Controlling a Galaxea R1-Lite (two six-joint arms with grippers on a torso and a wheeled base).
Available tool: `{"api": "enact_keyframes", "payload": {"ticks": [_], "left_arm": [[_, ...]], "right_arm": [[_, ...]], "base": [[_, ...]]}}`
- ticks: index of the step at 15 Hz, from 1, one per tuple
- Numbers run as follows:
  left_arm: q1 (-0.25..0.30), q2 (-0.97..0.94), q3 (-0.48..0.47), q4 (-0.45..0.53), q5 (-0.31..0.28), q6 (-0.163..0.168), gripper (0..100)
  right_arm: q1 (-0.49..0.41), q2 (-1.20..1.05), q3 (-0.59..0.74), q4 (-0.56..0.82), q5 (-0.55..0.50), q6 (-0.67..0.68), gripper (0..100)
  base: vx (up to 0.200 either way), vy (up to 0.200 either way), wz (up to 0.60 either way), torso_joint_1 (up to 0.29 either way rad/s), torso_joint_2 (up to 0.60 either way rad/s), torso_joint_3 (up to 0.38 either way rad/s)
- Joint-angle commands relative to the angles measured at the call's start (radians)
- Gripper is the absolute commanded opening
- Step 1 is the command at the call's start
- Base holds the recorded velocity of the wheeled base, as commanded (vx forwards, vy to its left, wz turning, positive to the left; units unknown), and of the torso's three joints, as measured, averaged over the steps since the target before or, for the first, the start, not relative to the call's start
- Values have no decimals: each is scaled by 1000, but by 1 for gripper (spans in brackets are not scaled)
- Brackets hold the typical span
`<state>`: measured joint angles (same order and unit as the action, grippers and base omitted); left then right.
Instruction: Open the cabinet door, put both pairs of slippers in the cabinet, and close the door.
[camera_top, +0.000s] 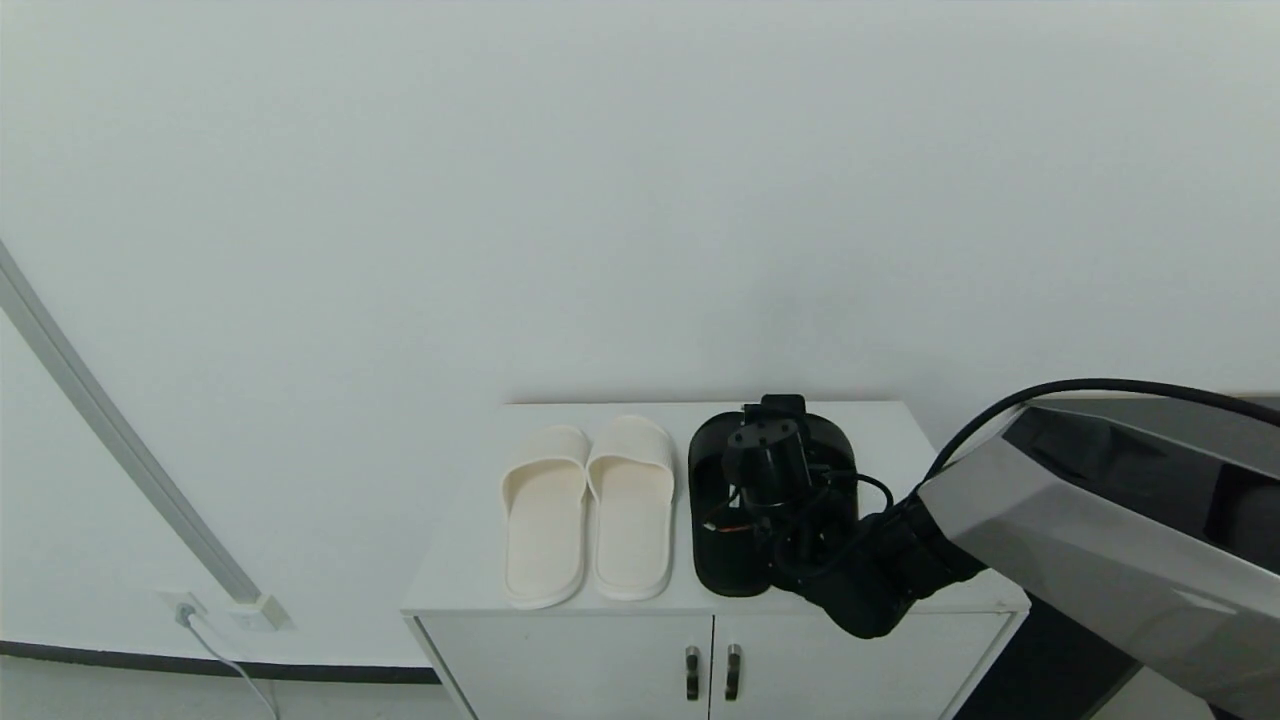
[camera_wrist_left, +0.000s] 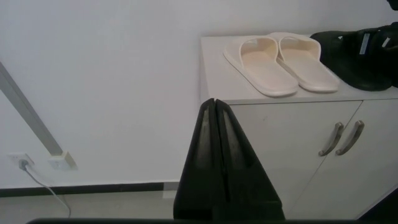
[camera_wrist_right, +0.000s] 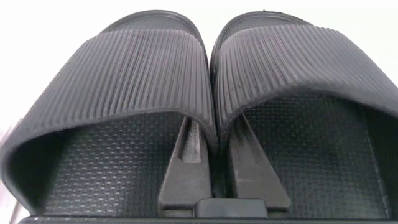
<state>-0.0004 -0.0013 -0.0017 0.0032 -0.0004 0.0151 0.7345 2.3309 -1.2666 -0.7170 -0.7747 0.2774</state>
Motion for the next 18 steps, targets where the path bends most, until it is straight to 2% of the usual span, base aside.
{"api": "enact_keyframes", "payload": {"ticks": [1,3,5,7,9,10,12,17,18], "left_arm": [[-1,1,0,0,-1,0,0],[-1,1,0,0,0,0,0],[0,1,0,0,-1,0,0],[0,1,0,0,0,0,0],[-1,1,0,0,0,0,0],[0,1,0,0,-1,0,0],[0,1,0,0,0,0,0],[0,1,0,-2,0,0,0],[-1,1,0,0,0,0,0]], "right_arm": [[5,-45,13,-4,2,0,0],[11,-91,44,-2,3,-1,0],[29,-196,128,-4,18,-17,0],[54,-272,217,-7,94,-17,0],[88,-378,357,-39,233,-18,0],[103,-439,460,-81,350,-21,0],[105,-475,549,-119,454,-69,0],[102,-464,592,-177,509,-83,0],[98,-464,595,-177,508,-83,0]], "base": [[0,0,0,0,0,0],[0,0,0,0,0,0],[0,0,0,0,0,0],[0,0,0,0,0,0],[0,0,0,0,0,0],[0,0,0,0,0,0],[0,0,0,0,0,0],[0,0,0,0,0,0],[-200,0,0,2,12,7]]}}
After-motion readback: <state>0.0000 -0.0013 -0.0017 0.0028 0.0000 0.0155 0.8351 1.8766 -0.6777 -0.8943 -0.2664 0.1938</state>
